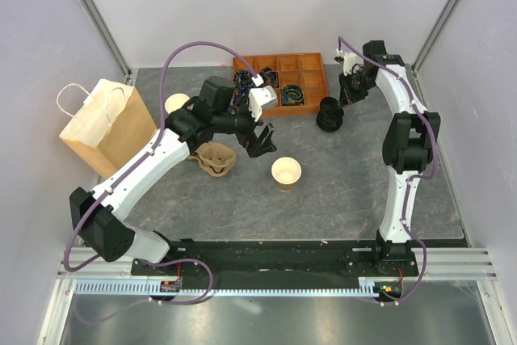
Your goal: Pack the takeout coffee
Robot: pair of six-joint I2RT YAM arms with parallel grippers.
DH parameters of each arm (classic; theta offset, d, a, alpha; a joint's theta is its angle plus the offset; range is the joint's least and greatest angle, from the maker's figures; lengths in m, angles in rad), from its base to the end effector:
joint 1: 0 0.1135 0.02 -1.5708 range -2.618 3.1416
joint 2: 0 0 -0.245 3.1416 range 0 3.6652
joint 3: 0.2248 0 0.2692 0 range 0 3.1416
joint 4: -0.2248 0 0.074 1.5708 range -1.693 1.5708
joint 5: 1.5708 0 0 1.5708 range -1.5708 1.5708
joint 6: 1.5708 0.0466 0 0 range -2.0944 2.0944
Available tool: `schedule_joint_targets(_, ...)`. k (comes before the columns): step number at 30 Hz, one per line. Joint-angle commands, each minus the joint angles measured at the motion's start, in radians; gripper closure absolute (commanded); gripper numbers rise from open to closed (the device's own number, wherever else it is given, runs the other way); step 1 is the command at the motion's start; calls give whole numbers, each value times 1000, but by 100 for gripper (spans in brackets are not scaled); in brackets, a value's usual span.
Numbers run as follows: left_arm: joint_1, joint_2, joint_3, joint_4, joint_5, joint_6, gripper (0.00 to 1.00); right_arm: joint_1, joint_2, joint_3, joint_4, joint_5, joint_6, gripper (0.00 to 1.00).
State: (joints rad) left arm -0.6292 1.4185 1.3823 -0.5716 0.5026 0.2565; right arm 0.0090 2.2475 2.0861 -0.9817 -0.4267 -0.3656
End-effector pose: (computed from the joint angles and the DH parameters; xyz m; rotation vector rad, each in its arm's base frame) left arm 0.2629 -0.2191 0.3406 1.1939 1.8374 -0.7581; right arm 0.4902 0.0237 0.2156 -0.6073 2.5442 0.4564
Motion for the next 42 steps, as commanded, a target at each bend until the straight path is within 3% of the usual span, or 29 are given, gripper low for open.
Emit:
schedule_joint_targets(1, 5, 31, 44, 174, 85, 263, 0, -1, -104, 17, -49, -101, 19, 100)
schedule_joint_targets(7, -6, -50, -80, 251, 200, 660, 0, 41, -247, -93, -141, -305, 33, 100)
schedule_joint_targets(13, -115, -187, -192, 156, 145, 1074, 2, 186, -390, -270, -237, -497, -8, 100)
schedule_joint_targets(16, -211, -251, -264, 151, 65, 1153, 3, 261, -437, -327, -306, -556, -58, 100)
schedule_joint_targets(23, -349, -314, -361, 150, -56, 1175, 3, 379, -506, -442, -374, -576, -121, 100)
schedule_joint_targets(31, -354, -279, -344, 111, -92, 1106, 10, 503, -559, -483, -376, -547, -125, 100)
schedule_joint_targets(33, -356, -274, -336, 113, -79, 1065, 15, 528, -560, -479, -374, -537, -121, 100)
schedule_joint_targets(42, -362, -288, -298, 73, -12, 847, 63, 549, -531, -434, -368, -527, -110, 100)
